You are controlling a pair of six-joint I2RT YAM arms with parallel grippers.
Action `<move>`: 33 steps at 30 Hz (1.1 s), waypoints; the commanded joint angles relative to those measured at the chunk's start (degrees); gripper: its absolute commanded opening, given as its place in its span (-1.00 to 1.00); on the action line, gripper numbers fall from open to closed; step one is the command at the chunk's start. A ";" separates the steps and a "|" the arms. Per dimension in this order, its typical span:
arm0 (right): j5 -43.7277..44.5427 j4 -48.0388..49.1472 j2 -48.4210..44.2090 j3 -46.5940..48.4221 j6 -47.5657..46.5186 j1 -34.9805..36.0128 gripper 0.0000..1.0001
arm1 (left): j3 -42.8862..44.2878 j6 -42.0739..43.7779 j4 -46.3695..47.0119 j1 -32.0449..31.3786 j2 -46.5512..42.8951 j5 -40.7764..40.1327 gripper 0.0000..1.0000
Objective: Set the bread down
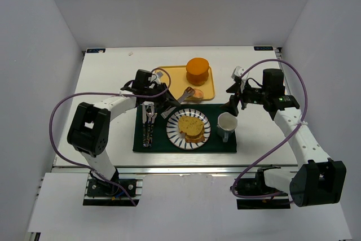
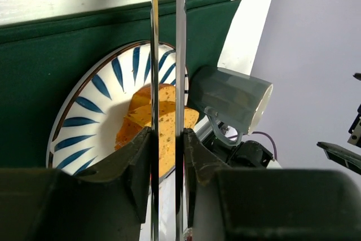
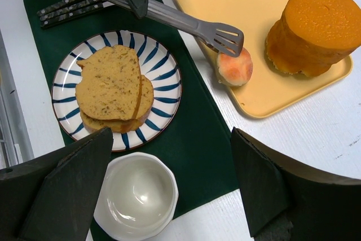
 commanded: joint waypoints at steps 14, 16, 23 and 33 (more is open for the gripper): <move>-1.52 -0.28 -1.13 0.39 -0.28 -0.34 0.79 | -3.66 -1.85 3.40 3.15 -15.60 -0.59 -1.00; -1.61 -0.45 -0.95 0.57 -0.28 -0.34 0.79 | -4.97 -0.10 0.58 4.02 -18.78 -1.82 -1.00; -2.31 -0.45 -0.69 0.74 -0.19 -0.34 0.79 | -13.13 4.13 -15.50 7.01 -34.78 -8.42 -1.00; -3.19 -0.63 -0.69 0.83 -0.19 -0.34 0.79 | -24.40 -8.60 -20.53 7.54 -55.00 -11.41 -1.00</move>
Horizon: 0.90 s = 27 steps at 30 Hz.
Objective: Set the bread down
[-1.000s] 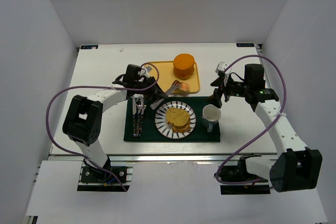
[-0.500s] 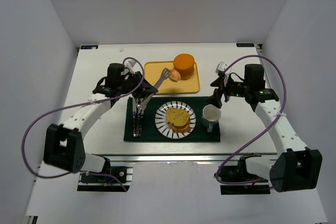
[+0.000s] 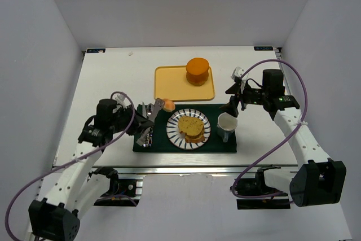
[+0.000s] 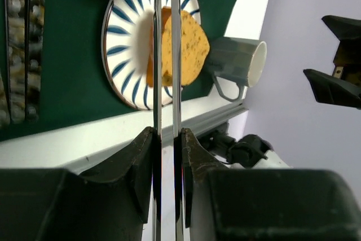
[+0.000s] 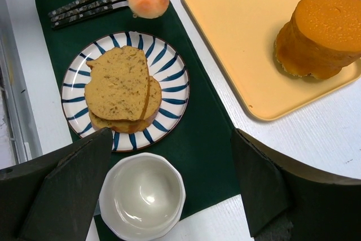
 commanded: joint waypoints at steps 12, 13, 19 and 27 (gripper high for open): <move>-2.02 0.13 -0.69 0.39 -0.19 -0.34 0.79 | -10.05 -13.76 -3.77 0.29 -17.46 6.21 -1.00; -2.02 0.13 -0.69 0.39 -0.19 -0.34 0.79 | -9.53 -12.88 -6.56 0.29 -17.64 5.68 -1.00; -2.28 0.22 -0.60 0.30 -0.10 -0.34 0.79 | -7.15 -5.94 -11.41 0.29 -13.60 5.24 -1.00; -2.10 0.22 -0.78 0.30 -0.19 -0.34 0.79 | -5.83 0.39 -11.51 0.20 -8.33 7.61 -1.00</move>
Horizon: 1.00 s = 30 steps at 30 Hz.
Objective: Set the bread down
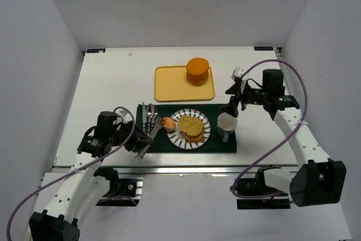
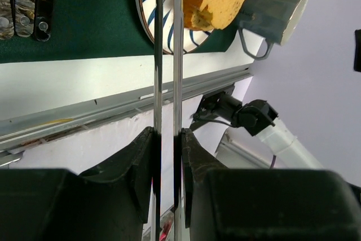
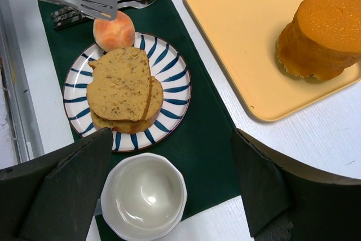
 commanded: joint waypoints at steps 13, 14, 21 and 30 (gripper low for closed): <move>-1.78 0.59 -0.07 0.57 -0.19 -0.25 0.79 | 3.71 9.34 -1.41 0.20 1.89 5.05 -1.00; -1.78 0.59 -0.16 0.57 -0.19 -0.34 0.79 | 3.88 9.95 -1.50 0.29 1.98 5.31 -1.00; -1.95 0.59 -0.07 0.65 -0.01 -0.34 0.79 | 2.92 11.54 -1.33 0.20 2.77 6.19 -1.00; -1.78 0.59 -0.07 0.83 -0.19 -0.34 0.79 | 3.61 13.65 -3.34 0.20 4.00 4.96 -0.11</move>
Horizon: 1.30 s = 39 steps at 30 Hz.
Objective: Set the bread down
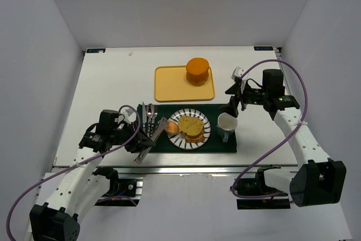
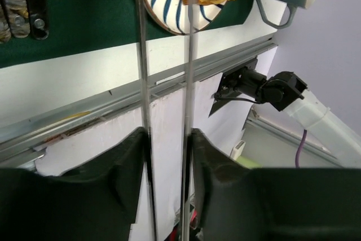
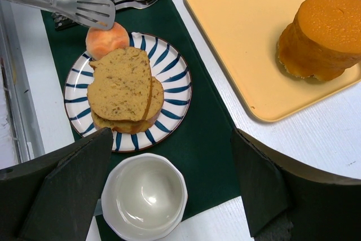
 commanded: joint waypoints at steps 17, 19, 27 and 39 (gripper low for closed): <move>-2.13 0.77 -0.36 0.30 -0.10 -0.25 0.79 | 11.46 2.09 -10.25 0.29 -2.18 -11.52 0.12; -2.39 0.77 -0.36 0.30 -0.10 -0.34 0.79 | 12.17 2.00 -11.22 0.20 -2.00 -12.85 0.11; -2.39 0.86 -0.53 0.22 -0.10 -0.25 0.79 | 13.93 2.09 -12.81 0.29 -1.83 -15.93 0.09; -2.83 0.86 -0.54 0.74 -0.19 0.10 0.79 | 26.24 10.77 -2.80 2.38 13.61 -31.31 -0.55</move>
